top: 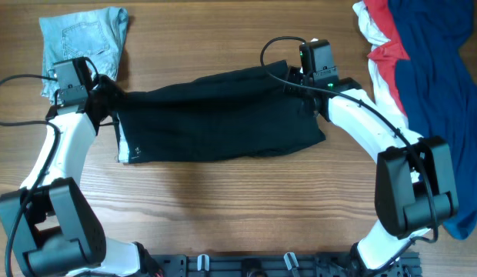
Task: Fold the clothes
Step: 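Release the hems and adjust the folded edges with both grippers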
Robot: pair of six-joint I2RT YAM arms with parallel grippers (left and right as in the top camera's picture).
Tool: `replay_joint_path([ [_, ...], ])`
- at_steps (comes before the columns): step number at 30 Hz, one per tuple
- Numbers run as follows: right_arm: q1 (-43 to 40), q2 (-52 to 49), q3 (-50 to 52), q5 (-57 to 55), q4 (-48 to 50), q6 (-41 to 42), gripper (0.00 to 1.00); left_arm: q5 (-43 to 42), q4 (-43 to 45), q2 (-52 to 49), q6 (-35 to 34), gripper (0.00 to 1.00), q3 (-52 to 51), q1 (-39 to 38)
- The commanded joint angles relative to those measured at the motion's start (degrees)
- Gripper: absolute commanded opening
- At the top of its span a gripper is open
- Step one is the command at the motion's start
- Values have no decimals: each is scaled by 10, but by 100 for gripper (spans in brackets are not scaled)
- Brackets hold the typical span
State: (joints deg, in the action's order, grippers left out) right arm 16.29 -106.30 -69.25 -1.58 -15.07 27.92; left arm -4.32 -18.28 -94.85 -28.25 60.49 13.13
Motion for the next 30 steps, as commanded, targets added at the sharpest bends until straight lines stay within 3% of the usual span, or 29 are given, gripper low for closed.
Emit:
replay_joint_path([
  [1,-9,-16,-8,-25,7,-10,99,44,6,-7,9,100,6,6],
  [3,-9,-15,-8,-27,9,-10,99,57,8,-7,13,100,6,7],
  [7,-9,62,-9,59,-21,-109,100,63,-7,26,26,100,9,23],
  [11,-9,133,-9,111,-82,-159,100,38,-88,80,85,100,9,22],
  [13,-9,129,-8,155,-121,-192,100,24,-158,69,86,100,6,22],
  [16,-7,123,-5,156,-155,-220,99,-34,-198,19,151,100,1,22],
  [21,-7,93,-4,151,-156,-237,99,-31,-155,-82,209,100,1,35],
  [25,-7,73,-4,152,-157,-234,99,-32,-115,-102,217,100,1,35],
  [30,-7,72,-4,155,-150,-195,96,-38,-93,-129,217,82,1,35],
])
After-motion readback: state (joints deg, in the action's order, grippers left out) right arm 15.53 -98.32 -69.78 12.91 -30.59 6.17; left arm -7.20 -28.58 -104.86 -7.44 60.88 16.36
